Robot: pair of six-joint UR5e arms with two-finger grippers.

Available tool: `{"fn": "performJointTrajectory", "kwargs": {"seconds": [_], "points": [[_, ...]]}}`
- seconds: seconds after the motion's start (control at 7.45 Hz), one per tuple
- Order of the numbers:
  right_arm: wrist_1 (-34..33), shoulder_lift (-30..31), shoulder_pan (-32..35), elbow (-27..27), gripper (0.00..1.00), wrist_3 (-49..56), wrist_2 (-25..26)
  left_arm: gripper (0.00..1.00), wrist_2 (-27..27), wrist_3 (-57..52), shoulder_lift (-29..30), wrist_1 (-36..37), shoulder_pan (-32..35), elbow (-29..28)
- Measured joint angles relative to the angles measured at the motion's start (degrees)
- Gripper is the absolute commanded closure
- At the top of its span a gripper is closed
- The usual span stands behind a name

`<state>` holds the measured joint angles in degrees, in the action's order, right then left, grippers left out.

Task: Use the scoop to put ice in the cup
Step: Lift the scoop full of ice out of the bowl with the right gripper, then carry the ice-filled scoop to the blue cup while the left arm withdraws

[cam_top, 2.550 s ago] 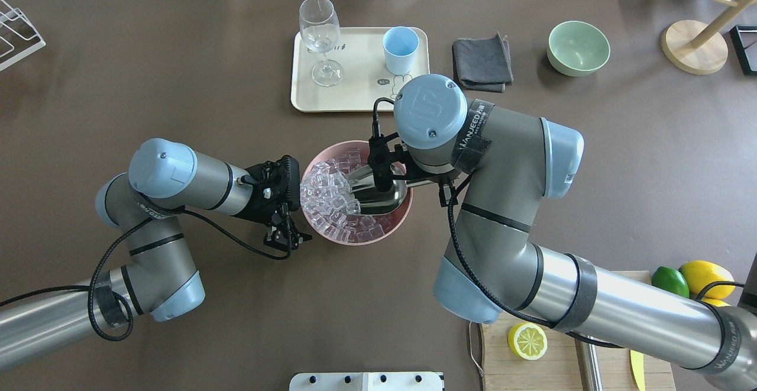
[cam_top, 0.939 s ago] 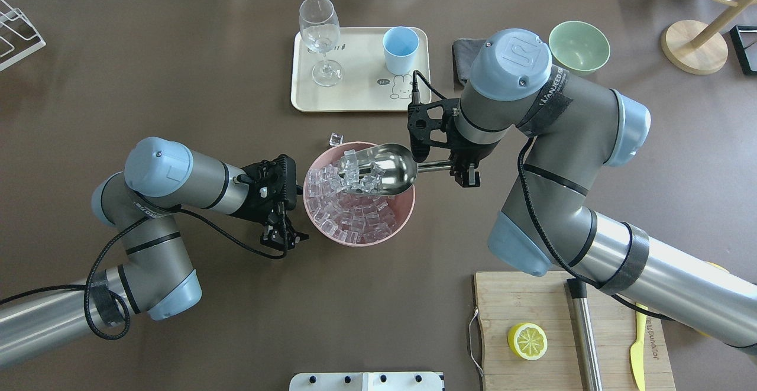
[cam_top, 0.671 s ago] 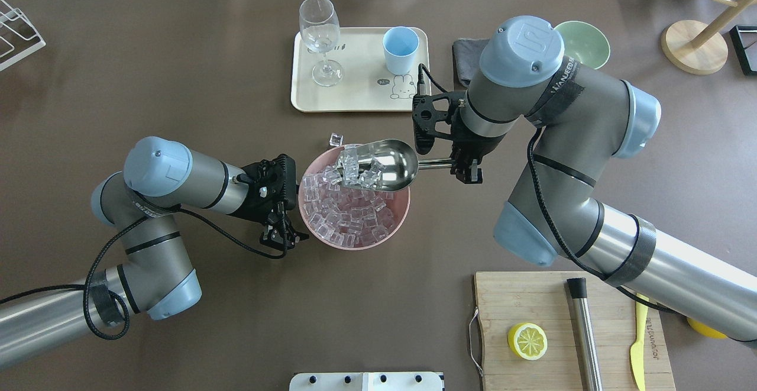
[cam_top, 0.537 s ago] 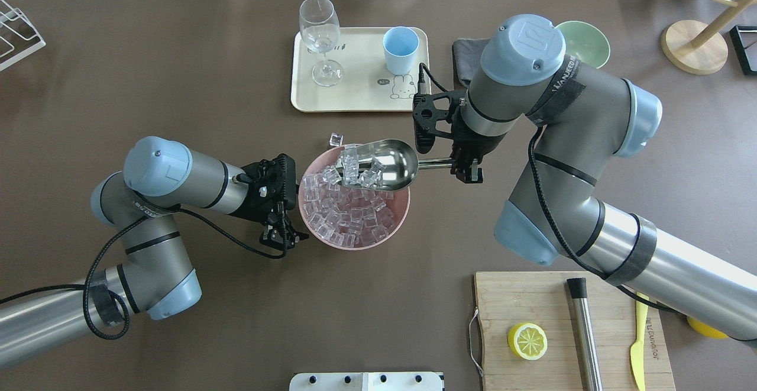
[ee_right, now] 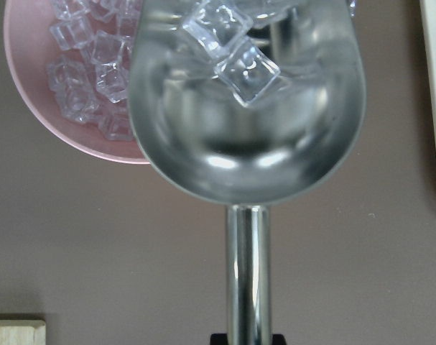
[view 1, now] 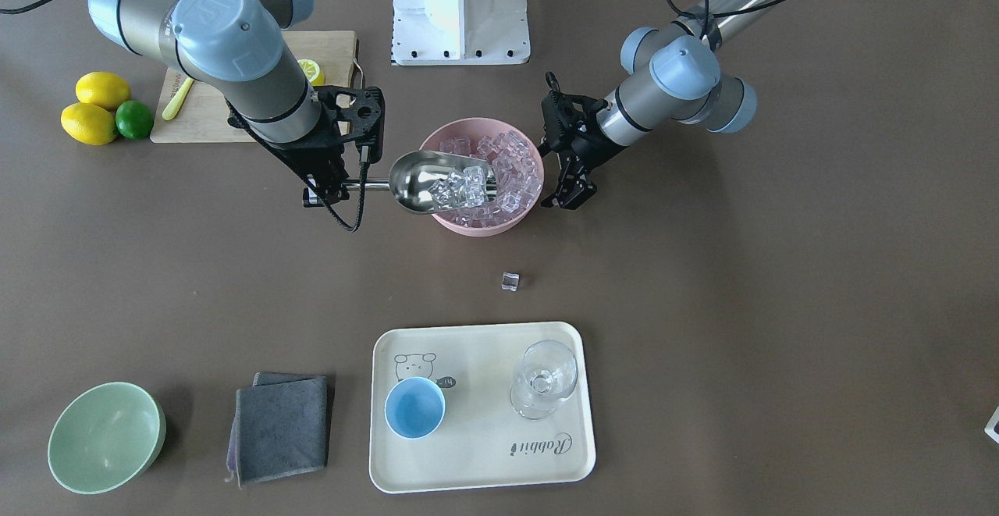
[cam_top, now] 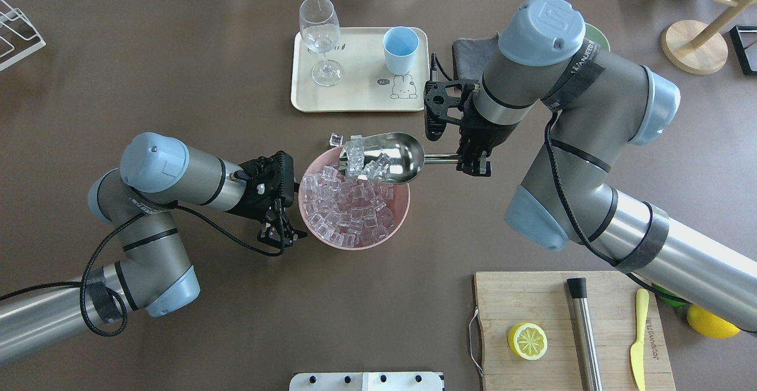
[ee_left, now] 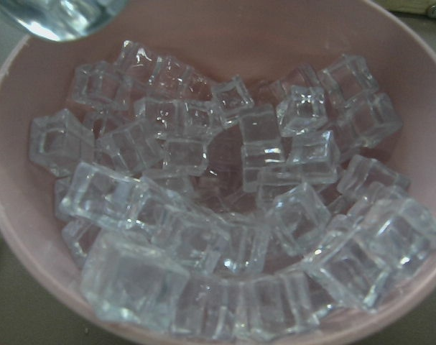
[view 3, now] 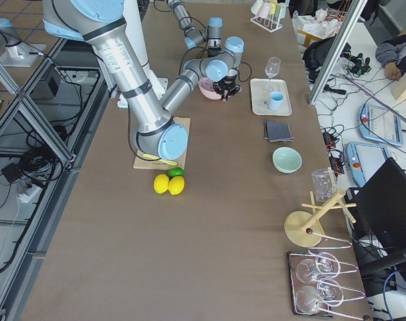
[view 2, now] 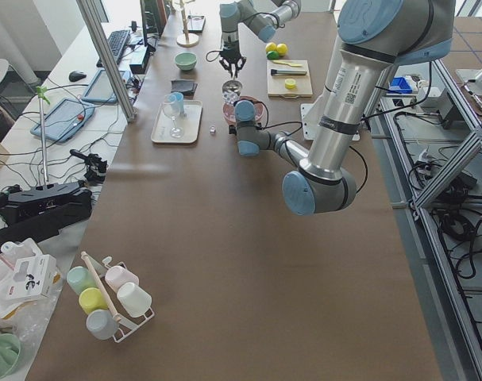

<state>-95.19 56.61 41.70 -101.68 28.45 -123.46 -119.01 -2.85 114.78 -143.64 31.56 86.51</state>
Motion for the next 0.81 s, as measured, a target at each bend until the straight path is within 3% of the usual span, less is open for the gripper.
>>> {"fn": "performJointTrajectory", "kwargs": {"seconds": [0.4, 0.81], "points": [[-0.6, 0.0, 4.7, 0.7, 1.0, -3.1, -1.1, 0.01, -4.4, -0.1, -0.7, 0.2, 2.4, 0.0], [-1.3, 0.1, 8.3, 4.0, 1.0, -15.4, -0.9, 0.01, -9.0, -0.1, -1.4, 1.0, 4.5, 0.5]]}}
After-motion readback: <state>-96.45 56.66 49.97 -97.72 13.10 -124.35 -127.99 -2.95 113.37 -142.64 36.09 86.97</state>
